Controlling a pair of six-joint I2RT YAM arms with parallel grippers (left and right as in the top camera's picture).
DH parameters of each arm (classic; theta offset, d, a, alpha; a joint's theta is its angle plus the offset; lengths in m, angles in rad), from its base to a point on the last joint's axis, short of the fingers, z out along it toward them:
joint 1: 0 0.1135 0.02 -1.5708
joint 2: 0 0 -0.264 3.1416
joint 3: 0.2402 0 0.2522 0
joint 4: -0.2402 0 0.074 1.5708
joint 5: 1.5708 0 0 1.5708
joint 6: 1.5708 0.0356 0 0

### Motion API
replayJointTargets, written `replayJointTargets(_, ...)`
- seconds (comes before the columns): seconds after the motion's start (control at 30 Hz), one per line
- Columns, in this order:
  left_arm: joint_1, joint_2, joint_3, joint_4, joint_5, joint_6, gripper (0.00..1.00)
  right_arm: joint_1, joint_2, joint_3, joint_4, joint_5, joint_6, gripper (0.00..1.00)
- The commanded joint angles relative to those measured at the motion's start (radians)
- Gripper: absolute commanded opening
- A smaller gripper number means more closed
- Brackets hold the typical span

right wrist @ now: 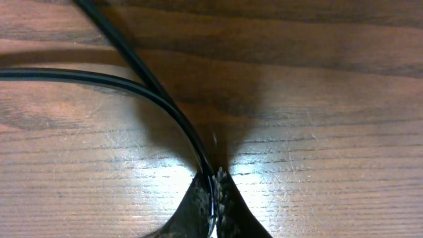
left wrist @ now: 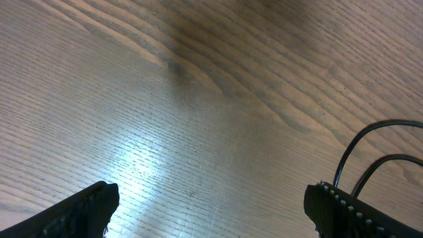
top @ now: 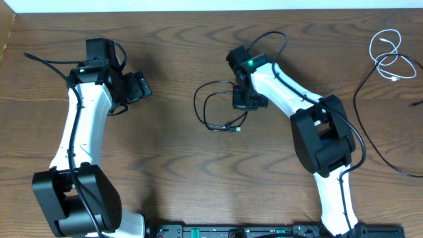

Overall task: Untangle cables
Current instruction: 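Carry the second black cable to the top-right and release it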

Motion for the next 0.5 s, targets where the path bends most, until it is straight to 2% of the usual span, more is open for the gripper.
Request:
replayJointTargets(0.0,0.004,-0.007,-0.006,-0.003,-0.013,-0.006,0.95,-0.048,0.016,-0.016,-0.023,-0.042,-0.069,0.01)
replayJointTargets(0.1,0.004,-0.007,-0.006,-0.003,-0.013,-0.006,0.95,-0.107,-0.069,0.032,-0.035,-0.176,-0.211,0.01)
replayJointTargets(0.2,0.004,-0.007,-0.006,-0.003,-0.013,-0.006,0.95,-0.203,-0.197,0.078,-0.042,-0.453,-0.389,0.01)
replayJointTargets(0.3,0.004,-0.007,-0.006,-0.002,-0.013,-0.006,0.95,-0.305,-0.303,0.102,-0.055,-0.596,-0.420,0.01)
replayJointTargets(0.47,0.004,-0.007,-0.006,0.009,-0.012,-0.006,0.95,-0.483,-0.452,0.112,-0.023,-0.693,-0.421,0.01)
